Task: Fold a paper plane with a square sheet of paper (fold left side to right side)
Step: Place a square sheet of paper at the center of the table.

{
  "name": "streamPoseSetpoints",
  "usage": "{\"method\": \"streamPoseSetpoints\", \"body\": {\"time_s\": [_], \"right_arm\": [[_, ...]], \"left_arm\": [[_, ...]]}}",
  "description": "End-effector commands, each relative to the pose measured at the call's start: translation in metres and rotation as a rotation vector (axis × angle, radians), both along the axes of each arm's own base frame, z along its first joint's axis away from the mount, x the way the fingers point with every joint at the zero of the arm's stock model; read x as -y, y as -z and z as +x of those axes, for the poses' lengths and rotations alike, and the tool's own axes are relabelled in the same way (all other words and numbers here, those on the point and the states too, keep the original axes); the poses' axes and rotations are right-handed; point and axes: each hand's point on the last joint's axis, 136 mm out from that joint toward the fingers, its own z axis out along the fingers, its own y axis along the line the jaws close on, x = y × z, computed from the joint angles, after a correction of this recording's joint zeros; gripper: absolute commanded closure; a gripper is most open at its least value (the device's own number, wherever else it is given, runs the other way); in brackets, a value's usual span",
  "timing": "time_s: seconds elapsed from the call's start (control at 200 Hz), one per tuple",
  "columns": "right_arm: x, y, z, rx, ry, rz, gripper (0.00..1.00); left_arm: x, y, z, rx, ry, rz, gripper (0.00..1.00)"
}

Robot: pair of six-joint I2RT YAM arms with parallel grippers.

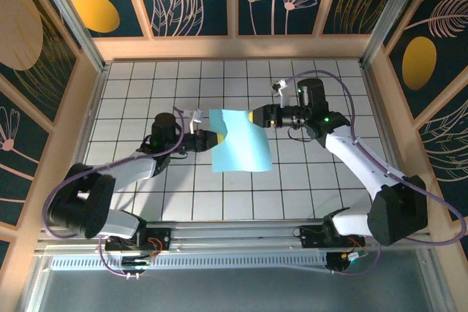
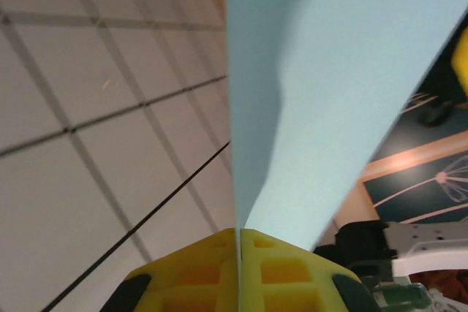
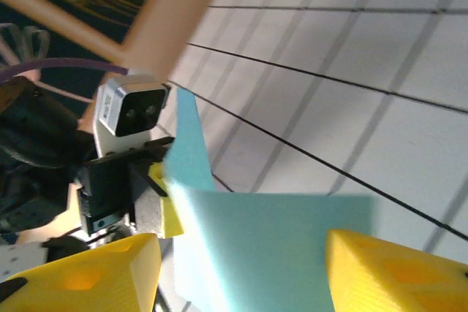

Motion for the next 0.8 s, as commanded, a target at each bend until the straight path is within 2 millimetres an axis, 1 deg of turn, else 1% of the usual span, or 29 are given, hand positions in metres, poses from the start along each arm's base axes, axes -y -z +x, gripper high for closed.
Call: {"method": "streamPoseSetpoints", "body": {"time_s": [0.0, 0.105, 0.14, 0.22, 0.315, 0.365, 0.435, 0.445, 0.465, 0.551, 0.676, 0.796], "right_arm": [[0.016, 0.039, 0.008, -0.084, 0.126, -0.072, 0.38], [0.021, 0.063, 0.009, -0.137, 0.181, -0.076, 0.39], [0.023, 0.073, 0.008, -0.165, 0.199, -0.077, 0.42], [0.026, 0.096, 0.007, -0.227, 0.244, -0.085, 0.54], [0.025, 0.122, 0.002, -0.306, 0.265, -0.087, 0.68], [0.021, 0.134, -0.001, -0.336, 0.265, -0.093, 0.75], [0.017, 0.151, -0.005, -0.372, 0.265, -0.129, 0.85], [0.016, 0.153, -0.006, -0.376, 0.264, -0.136, 0.86], [0.015, 0.158, -0.006, -0.385, 0.264, -0.147, 0.89], [0.008, 0.173, -0.008, -0.406, 0.249, -0.195, 0.99], [0.005, 0.191, -0.006, -0.421, 0.257, -0.266, 1.0], [0.004, 0.202, -0.005, -0.43, 0.264, -0.299, 1.0]], "left_arm": [[0.001, 0.029, 0.004, -0.071, -0.002, 0.089, 1.0], [-0.002, 0.054, 0.011, -0.128, -0.018, 0.167, 1.0], [-0.002, 0.062, 0.011, -0.144, -0.019, 0.19, 1.0], [-0.004, 0.079, 0.014, -0.179, -0.022, 0.244, 1.0], [-0.006, 0.095, 0.015, -0.218, -0.029, 0.301, 1.0], [-0.008, 0.102, 0.015, -0.233, -0.035, 0.324, 1.0], [-0.009, 0.103, 0.016, -0.238, -0.043, 0.339, 1.0], [-0.01, 0.111, 0.014, -0.259, -0.04, 0.351, 1.0], [-0.011, 0.115, 0.013, -0.266, -0.039, 0.358, 1.0], [-0.011, 0.119, 0.013, -0.277, -0.033, 0.369, 1.0], [-0.01, 0.122, 0.01, -0.284, -0.012, 0.386, 1.0], [-0.009, 0.124, 0.009, -0.286, 0.007, 0.392, 1.0]]}}
